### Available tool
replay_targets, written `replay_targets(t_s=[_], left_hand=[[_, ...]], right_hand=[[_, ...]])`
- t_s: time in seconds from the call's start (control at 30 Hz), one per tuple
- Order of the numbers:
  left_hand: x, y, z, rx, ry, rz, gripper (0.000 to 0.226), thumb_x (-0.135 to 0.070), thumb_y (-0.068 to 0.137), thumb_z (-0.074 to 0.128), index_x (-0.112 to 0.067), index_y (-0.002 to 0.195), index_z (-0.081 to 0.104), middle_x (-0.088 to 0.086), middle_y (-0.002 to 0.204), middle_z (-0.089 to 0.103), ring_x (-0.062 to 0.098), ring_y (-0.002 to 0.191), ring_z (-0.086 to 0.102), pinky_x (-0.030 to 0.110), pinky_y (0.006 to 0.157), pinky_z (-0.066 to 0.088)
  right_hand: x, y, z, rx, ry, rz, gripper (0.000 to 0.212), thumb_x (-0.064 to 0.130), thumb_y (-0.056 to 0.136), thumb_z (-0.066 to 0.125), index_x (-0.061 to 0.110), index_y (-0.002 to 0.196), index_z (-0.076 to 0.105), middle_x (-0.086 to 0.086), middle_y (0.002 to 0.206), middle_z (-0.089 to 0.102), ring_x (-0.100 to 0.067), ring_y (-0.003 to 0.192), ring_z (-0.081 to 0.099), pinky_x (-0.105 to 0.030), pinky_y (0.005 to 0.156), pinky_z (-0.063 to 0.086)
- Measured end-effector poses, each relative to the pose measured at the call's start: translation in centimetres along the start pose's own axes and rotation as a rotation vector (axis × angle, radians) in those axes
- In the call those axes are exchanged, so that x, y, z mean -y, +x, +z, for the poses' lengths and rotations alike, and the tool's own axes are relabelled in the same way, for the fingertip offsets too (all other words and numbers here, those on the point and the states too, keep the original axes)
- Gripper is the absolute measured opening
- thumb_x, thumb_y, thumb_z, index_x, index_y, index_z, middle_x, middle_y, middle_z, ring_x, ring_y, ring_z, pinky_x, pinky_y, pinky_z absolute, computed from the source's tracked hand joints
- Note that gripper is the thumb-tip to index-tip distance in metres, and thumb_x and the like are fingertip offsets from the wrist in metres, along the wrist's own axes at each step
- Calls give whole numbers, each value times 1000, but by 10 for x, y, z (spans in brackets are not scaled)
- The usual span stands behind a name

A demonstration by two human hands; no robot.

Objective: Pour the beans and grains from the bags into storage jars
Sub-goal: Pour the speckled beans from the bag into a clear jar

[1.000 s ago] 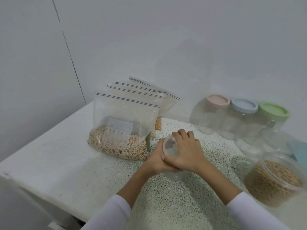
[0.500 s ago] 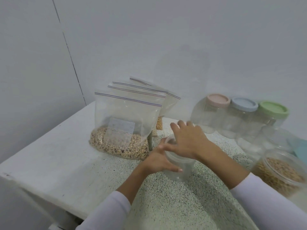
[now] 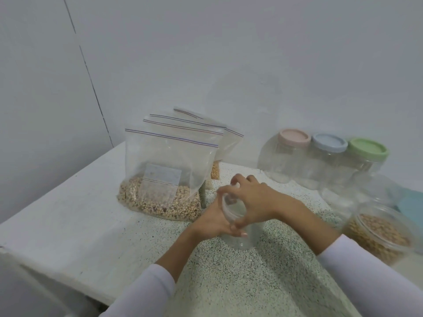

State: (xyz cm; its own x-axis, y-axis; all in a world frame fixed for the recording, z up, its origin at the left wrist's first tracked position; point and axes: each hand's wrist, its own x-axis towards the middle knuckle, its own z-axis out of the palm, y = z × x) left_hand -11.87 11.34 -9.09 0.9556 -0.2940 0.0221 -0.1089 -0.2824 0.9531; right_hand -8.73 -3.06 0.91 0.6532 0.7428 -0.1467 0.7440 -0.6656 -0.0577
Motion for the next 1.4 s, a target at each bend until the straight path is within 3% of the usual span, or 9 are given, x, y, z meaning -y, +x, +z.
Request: replay_targets(t_s=[0.17, 0.27, 0.37, 0.57, 0.7, 0.87, 1.0, 1.17, 1.4], left_hand=[[3, 1, -2, -79, 23, -68, 96, -16, 56, 90, -40, 128, 32, -15, 132, 47, -2, 125, 43, 34, 112, 36], [3, 1, 0, -68, 24, -81, 99, -18, 55, 91, -33, 132, 30, -17, 135, 45, -1, 129, 40, 31, 113, 33], [1, -1, 1, -64, 15, -84, 102, -19, 54, 91, -31, 134, 28, -16, 137, 43, -1, 130, 39, 28, 114, 29], [-5, -4, -1, -49, 34, -84, 110, -21, 56, 90, -23, 144, 24, -11, 143, 37, 7, 134, 34, 25, 109, 29], [-8, -9, 2, -76, 60, -94, 118, -34, 52, 90, -30, 146, 18, -8, 138, 39, 14, 132, 37, 26, 97, 42], [-15, -18, -8, -18, 50, -147, 144, -47, 40, 87, -31, 150, -4, 0, 155, 17, 22, 140, 23, 45, 113, 30], [-28, -25, -39, -72, 108, -127, 112, -26, 60, 85, -29, 147, 15, -5, 143, 36, 14, 120, 48, 30, 96, 49], [-45, -29, -94, -310, -2, -50, 24, -12, 91, 60, -9, 116, 58, 9, 100, 67, 11, 75, 65, 21, 62, 54], [-56, -30, -147, -622, 1, -107, 25, -22, 99, 48, -1, 100, 63, 5, 81, 69, 6, 55, 61, 16, 50, 47]], right_hand=[[-35, -23, -25, -341, 913, -3, 63, 30, 69, 64, 53, 124, 43, 7, 135, 46, -13, 115, 52, -33, 92, 50], [-65, -27, -10, -508, 1186, 257, 43, 17, 92, 54, 28, 133, 48, -8, 127, 58, -21, 101, 64, -41, 85, 55], [-87, -31, 19, -572, 1265, 599, 27, 3, 96, 48, -5, 120, 57, -20, 88, 68, -22, 61, 69, -31, 58, 59], [-102, -29, 65, -382, 1049, 777, 22, 6, 94, 53, 0, 110, 67, -8, 71, 60, -14, 49, 52, -17, 42, 46], [-105, -17, 89, -405, 742, 769, 20, 10, 91, 60, 5, 107, 70, -11, 108, 68, -28, 98, 60, -37, 88, 49], [-113, -10, 105, -343, 355, 817, 14, 20, 89, 62, 19, 98, 73, -11, 114, 56, -31, 107, 50, -46, 90, 48], [-112, 2, 91, -339, 368, 817, 29, 33, 94, 56, 13, 113, 63, -11, 119, 56, -30, 109, 52, -45, 91, 48], [-84, 46, 13, -646, 452, 547, 27, 27, 93, 57, 7, 109, 65, -14, 112, 60, -28, 106, 53, -37, 87, 44], [13, 142, -65, -509, 302, 83, 39, 34, 92, 59, 7, 121, 55, -11, 123, 52, -26, 118, 45, -36, 96, 39]])
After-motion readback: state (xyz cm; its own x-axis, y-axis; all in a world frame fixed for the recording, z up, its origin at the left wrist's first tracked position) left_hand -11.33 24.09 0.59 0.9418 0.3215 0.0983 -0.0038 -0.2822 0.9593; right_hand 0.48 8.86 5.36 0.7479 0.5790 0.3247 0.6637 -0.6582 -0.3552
